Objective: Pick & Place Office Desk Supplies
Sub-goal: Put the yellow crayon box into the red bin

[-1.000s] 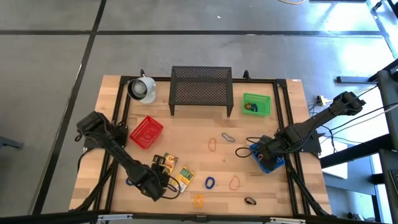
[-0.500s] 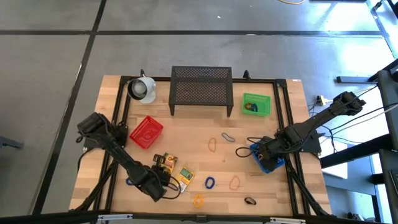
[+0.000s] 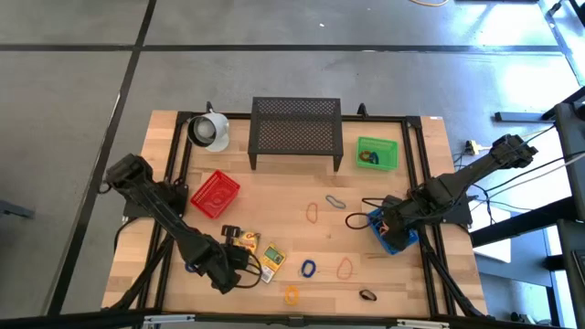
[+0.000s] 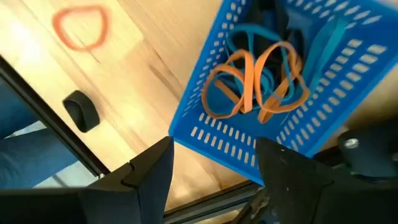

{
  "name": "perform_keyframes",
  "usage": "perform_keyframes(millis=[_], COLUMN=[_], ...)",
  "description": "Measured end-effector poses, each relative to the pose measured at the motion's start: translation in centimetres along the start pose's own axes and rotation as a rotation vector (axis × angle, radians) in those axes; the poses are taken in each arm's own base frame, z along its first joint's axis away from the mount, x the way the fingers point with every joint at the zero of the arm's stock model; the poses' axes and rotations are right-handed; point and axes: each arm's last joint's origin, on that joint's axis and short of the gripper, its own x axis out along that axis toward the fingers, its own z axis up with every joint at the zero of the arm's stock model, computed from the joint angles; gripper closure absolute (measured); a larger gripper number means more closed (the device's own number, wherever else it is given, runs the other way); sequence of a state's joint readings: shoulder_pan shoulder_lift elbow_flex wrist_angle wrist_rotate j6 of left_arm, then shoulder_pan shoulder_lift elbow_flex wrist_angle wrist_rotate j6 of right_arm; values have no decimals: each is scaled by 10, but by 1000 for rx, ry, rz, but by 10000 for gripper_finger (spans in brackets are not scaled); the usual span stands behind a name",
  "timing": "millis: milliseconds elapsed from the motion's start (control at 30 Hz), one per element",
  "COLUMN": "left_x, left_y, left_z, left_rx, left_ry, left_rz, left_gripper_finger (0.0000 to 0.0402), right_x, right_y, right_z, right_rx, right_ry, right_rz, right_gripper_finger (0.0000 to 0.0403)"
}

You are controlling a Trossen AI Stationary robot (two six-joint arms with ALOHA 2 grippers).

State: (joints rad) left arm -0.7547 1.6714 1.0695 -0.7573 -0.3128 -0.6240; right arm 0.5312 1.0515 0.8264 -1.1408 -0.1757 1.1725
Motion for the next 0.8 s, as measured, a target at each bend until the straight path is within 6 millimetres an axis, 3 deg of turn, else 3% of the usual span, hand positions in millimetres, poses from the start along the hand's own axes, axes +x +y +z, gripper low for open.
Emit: perform_keyframes(millis=[167,367,567,800], left_x=[-24,-50,-65,-69], left_y=[9,24,42,59], left_z=[3,7,16,31], left_rx=[-85,-179,-270,-294], left_ry=[-83,-255,-436,-542], left_rz=[-30,51,176,280], left_gripper_finger=[400,399,399,399], right_x=[-24,-49,-56,-60], right_y=[8,17,19,20], right_z=[2,6,9,16], right_rx=[-38,-64,-54,-28], right_ry=[-107,-298,-416,-637], right_rz=[6,22,-1,-55], right_gripper_finger=[174,174,174,174])
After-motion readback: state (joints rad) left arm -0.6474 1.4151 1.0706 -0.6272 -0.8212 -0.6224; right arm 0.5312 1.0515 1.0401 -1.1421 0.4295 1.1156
